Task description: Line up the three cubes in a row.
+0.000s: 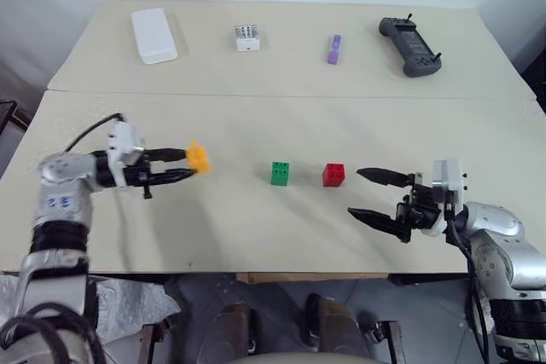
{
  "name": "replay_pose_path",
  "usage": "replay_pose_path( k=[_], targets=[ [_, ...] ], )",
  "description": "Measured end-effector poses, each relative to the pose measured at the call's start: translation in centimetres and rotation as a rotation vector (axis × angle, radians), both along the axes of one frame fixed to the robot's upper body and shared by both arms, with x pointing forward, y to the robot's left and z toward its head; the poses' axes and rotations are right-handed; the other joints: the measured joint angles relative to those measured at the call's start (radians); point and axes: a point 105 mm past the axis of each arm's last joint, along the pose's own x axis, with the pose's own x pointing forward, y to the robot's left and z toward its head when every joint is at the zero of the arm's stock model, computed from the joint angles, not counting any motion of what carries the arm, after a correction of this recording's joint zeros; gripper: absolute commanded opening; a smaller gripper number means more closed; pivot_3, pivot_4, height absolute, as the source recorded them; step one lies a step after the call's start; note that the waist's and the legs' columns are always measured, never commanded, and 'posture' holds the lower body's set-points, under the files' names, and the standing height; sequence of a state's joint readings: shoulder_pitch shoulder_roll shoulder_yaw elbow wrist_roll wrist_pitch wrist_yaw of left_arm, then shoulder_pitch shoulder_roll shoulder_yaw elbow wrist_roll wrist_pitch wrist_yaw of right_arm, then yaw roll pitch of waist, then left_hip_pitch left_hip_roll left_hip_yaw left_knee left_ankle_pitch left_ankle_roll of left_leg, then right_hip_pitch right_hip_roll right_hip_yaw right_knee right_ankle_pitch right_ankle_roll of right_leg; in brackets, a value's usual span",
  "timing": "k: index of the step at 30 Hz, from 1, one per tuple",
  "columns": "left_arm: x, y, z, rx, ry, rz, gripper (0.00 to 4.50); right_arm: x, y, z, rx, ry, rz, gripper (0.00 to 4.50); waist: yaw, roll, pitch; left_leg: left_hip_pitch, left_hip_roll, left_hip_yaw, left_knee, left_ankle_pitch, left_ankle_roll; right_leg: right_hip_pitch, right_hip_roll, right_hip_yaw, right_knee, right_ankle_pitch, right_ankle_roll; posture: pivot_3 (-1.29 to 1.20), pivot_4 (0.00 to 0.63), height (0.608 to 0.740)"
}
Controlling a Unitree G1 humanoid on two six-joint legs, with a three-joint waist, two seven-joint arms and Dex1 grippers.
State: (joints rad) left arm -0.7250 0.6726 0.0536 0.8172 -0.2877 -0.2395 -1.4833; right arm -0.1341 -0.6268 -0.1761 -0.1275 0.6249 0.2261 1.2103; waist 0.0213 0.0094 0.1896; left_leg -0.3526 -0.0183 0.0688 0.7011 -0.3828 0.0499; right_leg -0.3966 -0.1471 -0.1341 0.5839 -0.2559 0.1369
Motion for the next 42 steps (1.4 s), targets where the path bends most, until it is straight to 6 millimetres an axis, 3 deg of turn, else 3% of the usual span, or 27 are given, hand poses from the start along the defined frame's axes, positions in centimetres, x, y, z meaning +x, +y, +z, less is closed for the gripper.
replay_pose_path(
  k=[7, 18, 27, 29, 33, 36, 39, 42],
  targets=[
    [1.4, -3.1, -1.9, 0.05, 0.022, -0.083, 1.46, -0.6, -0.3, 0.0, -0.005, -0.011, -0.033, 4.5, -0.009, 0.0, 0.0, -0.002, 0.0, 0.001, -0.001, 0.0, 0.001, -0.002, 0.0, -0.002, 0.0, 0.0, 0.0, 0.0, 0.15, 0.74],
    [1.7, -2.6, -2.1, 0.07, 0.022, -0.063, 1.46, -1.5, -0.6, -0.1, -0.013, -0.015, -0.063, 4.5, -0.01, -0.001, 0.0, 0.0, 0.005, -0.002, 0.001, 0.0, 0.002, -0.001, -0.001, 0.0, 0.002, 0.0, 0.001, 0.0, 0.15, 0.74],
    [1.7, -1.1, -1.9, 0.052, 0.054, -0.004, 4.37, -1.5, -0.8, 0.0, -0.019, -0.021, -0.066, 4.5, -0.007, -0.001, 0.0, -0.001, 0.005, -0.003, 0.001, 0.0, 0.003, -0.002, -0.002, 0.0, 0.002, 0.0, 0.001, 0.0, 0.15, 0.74],
    [1.6, -0.5, -1.4, 0.022, 0.026, 0.014, 4.49, -1.5, -0.8, 0.1, -0.019, -0.025, -0.057, 4.5, -0.006, -0.001, 0.0, -0.001, 0.005, -0.003, 0.001, 0.0, 0.004, -0.002, -0.002, 0.0, 0.001, 0.0, 0.001, 0.0, 0.15, 0.74],
    [0.3, 2.2, -0.2, -0.06, -0.016, 0.084, 4.49, -1.6, -1.1, -0.1, -0.03, -0.025, -0.038, 4.5, -0.014, -0.001, 0.0, -0.001, 0.005, -0.004, 0.001, 0.0, 0.004, -0.002, -0.002, 0.0, 0.001, 0.0, 0.001, 0.0, 0.15, 0.74],
    [-3.5, 4.1, 0.0, -0.145, 0.004, 0.113, 4.49, -1.9, -2.0, -0.3, -0.022, -0.046, -0.011, 4.5, -0.035, 0.0, 0.001, 0.0, 0.006, -0.004, -0.001, -0.001, 0.004, -0.002, -0.002, 0.001, 0.001, 0.0, 0.001, 0.0, 0.15, 0.74],
    [-6.4, 4.4, -0.2, -0.201, 0.042, 0.187, 4.49, -1.4, -3.2, -0.7, -0.008, -0.033, -0.025, 4.5, -0.037, 0.0, 0.001, 0.0, 0.006, -0.005, 0.001, -0.002, 0.004, -0.002, -0.003, 0.002, 0.001, 0.0, 0.0, 0.0, 0.15, 0.74],
    [-7.4, 4.5, 0.0, -0.192, 0.044, 0.257, 4.49, -0.4, -3.4, -0.1, 0.004, -0.055, -0.001, 4.5, -0.02, 0.002, 0.002, 0.001, 0.006, -0.006, 0.003, -0.001, 0.003, 0.001, -0.004, 0.002, 0.001, 0.0, 0.001, 0.0, 0.15, 0.74]
  ],
)
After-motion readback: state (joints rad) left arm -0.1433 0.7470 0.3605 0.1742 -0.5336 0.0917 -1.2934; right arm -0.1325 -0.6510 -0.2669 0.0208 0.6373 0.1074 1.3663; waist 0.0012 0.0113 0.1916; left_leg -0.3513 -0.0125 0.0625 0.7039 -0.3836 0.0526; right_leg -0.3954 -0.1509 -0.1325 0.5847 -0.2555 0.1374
